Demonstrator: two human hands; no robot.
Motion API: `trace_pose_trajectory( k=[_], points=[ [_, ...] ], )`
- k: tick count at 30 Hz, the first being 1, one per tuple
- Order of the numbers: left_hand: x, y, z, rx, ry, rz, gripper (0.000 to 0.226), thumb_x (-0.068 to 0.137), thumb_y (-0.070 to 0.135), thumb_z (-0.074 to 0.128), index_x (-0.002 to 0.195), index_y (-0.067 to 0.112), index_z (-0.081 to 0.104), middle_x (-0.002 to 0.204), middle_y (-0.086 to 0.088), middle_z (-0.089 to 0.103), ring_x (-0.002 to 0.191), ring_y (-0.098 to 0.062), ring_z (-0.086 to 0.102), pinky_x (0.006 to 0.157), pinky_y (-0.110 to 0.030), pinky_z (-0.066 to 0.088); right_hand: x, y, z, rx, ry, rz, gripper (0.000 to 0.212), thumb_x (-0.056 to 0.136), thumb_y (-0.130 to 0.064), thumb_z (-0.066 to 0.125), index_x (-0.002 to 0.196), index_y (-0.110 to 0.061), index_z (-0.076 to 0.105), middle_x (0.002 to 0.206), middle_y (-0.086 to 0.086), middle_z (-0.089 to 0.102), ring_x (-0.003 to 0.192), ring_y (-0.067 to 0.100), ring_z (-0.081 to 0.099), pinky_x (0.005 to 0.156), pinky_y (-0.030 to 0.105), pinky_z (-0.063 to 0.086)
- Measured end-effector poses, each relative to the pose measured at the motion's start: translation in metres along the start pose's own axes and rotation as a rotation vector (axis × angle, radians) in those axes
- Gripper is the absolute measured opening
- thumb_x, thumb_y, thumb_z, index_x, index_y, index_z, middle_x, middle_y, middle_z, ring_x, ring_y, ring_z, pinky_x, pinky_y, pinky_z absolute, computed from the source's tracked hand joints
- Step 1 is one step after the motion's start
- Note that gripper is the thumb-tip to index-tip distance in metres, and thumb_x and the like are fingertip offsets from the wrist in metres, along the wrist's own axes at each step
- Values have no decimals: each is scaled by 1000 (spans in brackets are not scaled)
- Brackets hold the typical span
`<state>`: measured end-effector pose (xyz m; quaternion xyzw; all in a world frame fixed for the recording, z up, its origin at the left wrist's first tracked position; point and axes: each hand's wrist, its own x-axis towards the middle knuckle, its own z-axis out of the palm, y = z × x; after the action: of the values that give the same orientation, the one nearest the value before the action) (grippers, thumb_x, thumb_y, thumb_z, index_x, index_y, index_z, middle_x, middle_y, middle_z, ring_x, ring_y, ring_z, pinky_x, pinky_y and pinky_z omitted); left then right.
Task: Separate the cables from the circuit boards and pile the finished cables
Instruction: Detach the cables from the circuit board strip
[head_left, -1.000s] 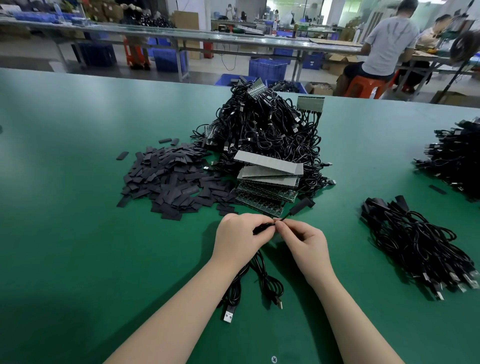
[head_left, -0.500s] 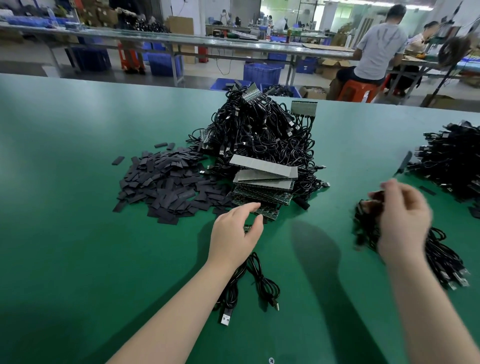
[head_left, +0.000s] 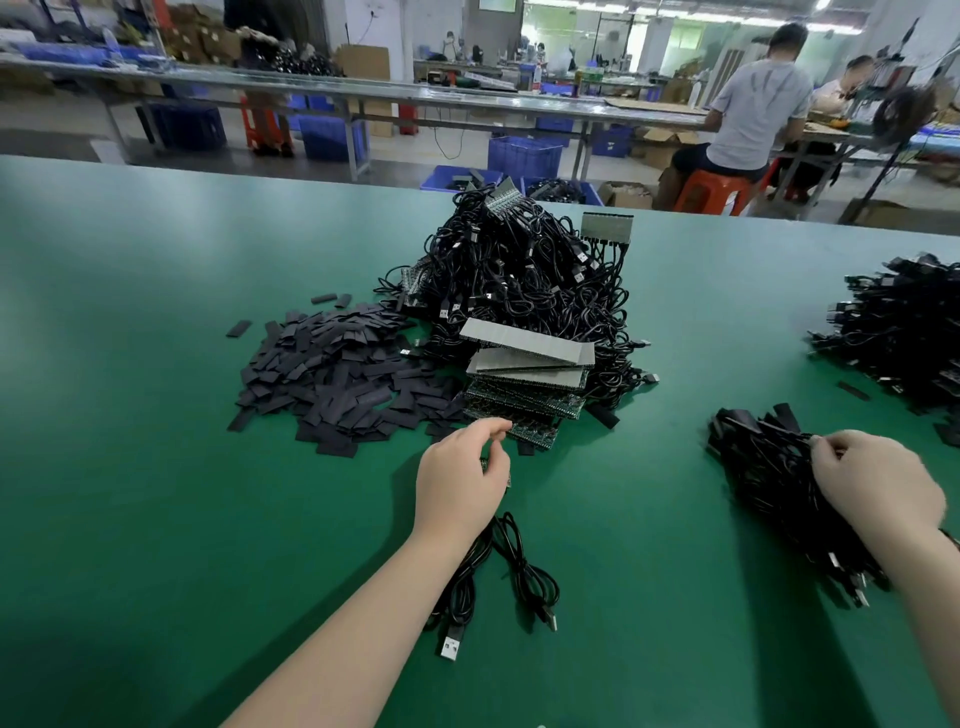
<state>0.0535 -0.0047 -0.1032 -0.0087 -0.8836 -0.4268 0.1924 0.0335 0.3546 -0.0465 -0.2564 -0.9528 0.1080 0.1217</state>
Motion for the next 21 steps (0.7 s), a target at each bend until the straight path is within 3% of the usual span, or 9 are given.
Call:
trace_pose_trajectory(
  k=[3,5,8,12,16,21],
  points=[
    [1,-5,2,-41,-13,-70,29,96,17,50,116,31,64,103,18,67,46,-4,47,53,-17,36,-7,-22,-8,-123,233,-117,28,98,-28,54,100,-9,75,91,22,64,84,40,59,75,41,45],
    [3,-7,3,-94,-11,-135,29,98,17,44,115,32,62,102,18,67,44,-5,46,50,-19,36,-23,-49,-10,-56,282,-247,25,95,-29,58,102,-12,75,97,21,67,86,40,61,73,40,44],
    [7,-8,0,-228,26,-226,26,102,19,37,105,32,59,98,17,66,61,-4,56,50,-22,43,-55,-99,1,171,-6,-342,25,95,-38,58,103,-22,75,101,7,74,91,32,67,74,35,49],
    [9,-10,-3,-339,61,-283,30,101,16,37,93,37,56,90,16,67,81,6,61,60,-9,42,-108,-154,38,330,-407,-449,29,96,-45,58,106,-24,76,102,-3,73,94,19,66,83,31,54],
    [11,-14,-4,-326,68,-304,29,99,13,40,91,37,56,93,17,67,79,10,57,62,-3,39,-137,-183,71,261,-396,-487,39,92,-56,58,119,-30,71,114,2,61,112,25,56,90,34,49],
    [10,-17,-2,-254,-12,-231,37,91,4,47,97,40,53,104,18,62,93,7,56,72,-5,41,-140,-194,82,274,-414,-421,35,87,-58,63,116,-39,66,121,-9,65,118,23,54,95,35,41]
  ],
)
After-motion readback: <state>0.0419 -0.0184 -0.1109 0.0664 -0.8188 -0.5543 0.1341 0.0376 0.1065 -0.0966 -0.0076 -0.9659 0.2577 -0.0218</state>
